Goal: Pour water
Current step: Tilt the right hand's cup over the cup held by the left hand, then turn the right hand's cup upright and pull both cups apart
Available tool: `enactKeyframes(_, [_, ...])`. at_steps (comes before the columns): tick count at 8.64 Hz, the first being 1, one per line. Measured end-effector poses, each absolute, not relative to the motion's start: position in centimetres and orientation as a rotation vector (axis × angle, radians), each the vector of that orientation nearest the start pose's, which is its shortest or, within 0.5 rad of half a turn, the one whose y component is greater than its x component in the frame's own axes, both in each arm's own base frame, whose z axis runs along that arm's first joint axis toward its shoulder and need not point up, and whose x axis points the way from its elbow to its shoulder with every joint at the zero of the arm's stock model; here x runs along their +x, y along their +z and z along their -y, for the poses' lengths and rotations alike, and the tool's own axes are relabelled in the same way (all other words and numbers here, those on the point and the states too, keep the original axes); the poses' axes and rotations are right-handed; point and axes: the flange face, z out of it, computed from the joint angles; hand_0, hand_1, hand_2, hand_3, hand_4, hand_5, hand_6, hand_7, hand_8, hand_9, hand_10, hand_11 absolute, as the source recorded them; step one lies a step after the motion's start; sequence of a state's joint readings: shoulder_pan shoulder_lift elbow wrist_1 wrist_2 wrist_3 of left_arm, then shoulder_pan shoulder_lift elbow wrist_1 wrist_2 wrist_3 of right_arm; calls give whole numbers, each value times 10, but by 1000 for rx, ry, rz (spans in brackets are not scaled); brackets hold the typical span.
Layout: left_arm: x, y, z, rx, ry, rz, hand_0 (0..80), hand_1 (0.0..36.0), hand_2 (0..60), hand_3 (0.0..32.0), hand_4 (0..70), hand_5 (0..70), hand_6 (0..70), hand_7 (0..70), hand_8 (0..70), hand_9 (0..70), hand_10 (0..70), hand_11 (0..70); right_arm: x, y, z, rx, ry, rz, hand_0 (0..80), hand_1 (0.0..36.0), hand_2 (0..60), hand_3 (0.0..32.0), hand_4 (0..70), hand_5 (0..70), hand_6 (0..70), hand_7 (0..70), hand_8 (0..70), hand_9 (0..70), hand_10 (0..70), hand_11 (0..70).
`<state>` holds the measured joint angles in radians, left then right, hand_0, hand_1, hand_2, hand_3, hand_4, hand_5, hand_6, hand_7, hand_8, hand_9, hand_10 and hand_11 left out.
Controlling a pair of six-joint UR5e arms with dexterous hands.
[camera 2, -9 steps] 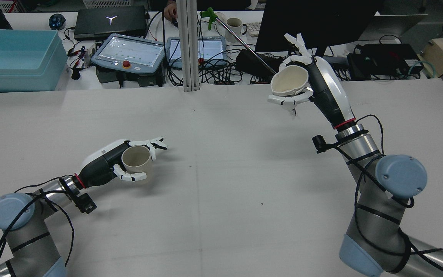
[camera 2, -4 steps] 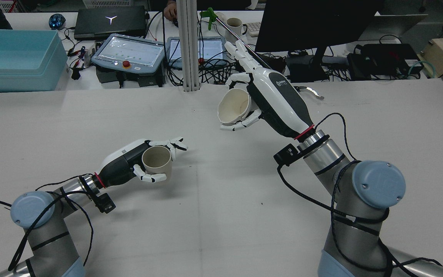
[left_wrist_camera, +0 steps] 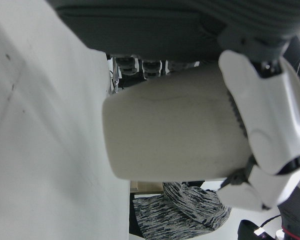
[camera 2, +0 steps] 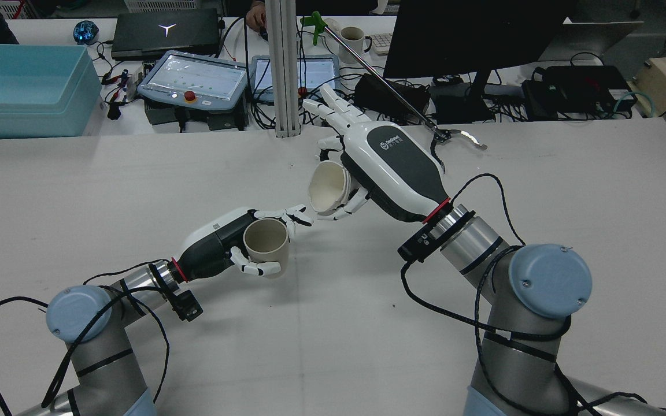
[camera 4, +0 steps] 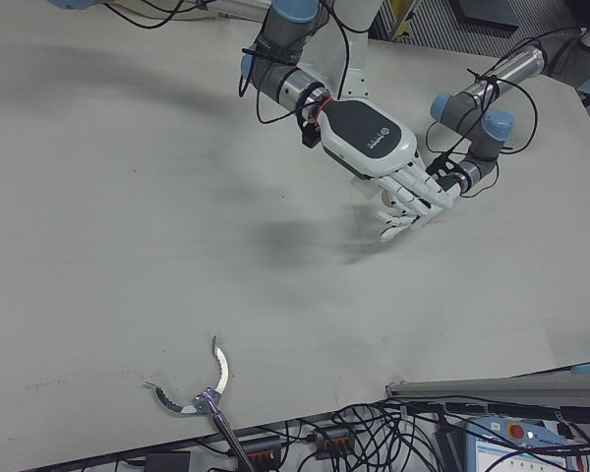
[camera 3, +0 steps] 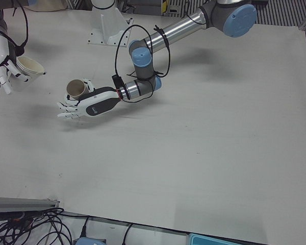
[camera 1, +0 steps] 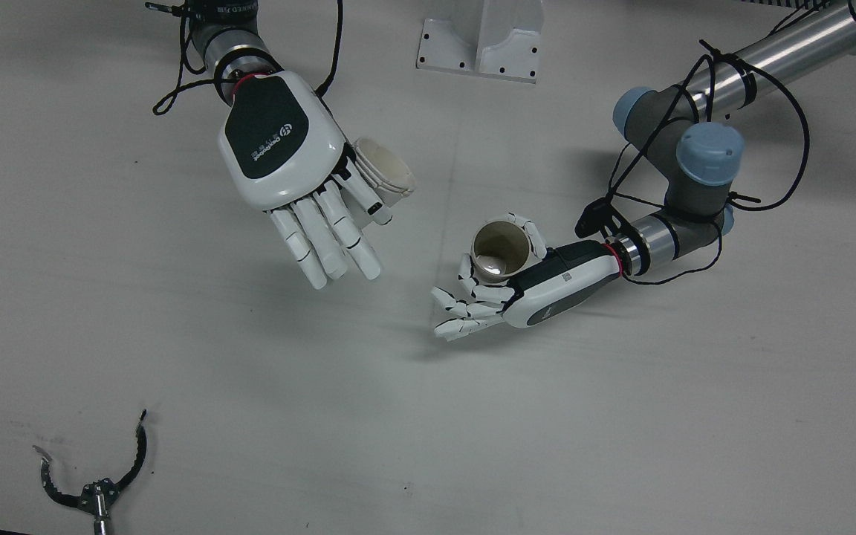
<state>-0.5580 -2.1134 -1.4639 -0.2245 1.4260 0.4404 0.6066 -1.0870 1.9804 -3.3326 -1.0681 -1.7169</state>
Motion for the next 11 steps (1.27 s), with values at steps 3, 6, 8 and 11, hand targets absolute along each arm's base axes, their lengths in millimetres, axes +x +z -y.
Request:
enactKeyframes(3, [557,346,482,-664,-980,-2366,475,220,572,0,420,700,181,285,45,90,36,61,-370,254,476,1085,791,1952,484,287,600,0,700,700,98,134,9,12,63,96])
enactKeyframes(6, [556,343,484,-663,-983,-2365,473,218,578,0,409,700,179,279,44,88,36,61,-358,257,475,1092,816,1956,467,229,600,0,700,700,82,102,6,6,55,82])
enactKeyframes(8, [524,368,510,-606,-1034,-2362,466,209,575,0,398,700,171,266,44,87,38,63,-316,314,481,1024,1136,2003,464,178,494,0,700,700,69,82,3,2,58,85])
enactKeyframes(11, [396,485,561,-431,-1219,-2333,465,199,532,0,397,700,172,265,47,91,38,63,-253,401,491,923,1624,2081,458,171,479,0,624,695,55,54,1,0,62,91])
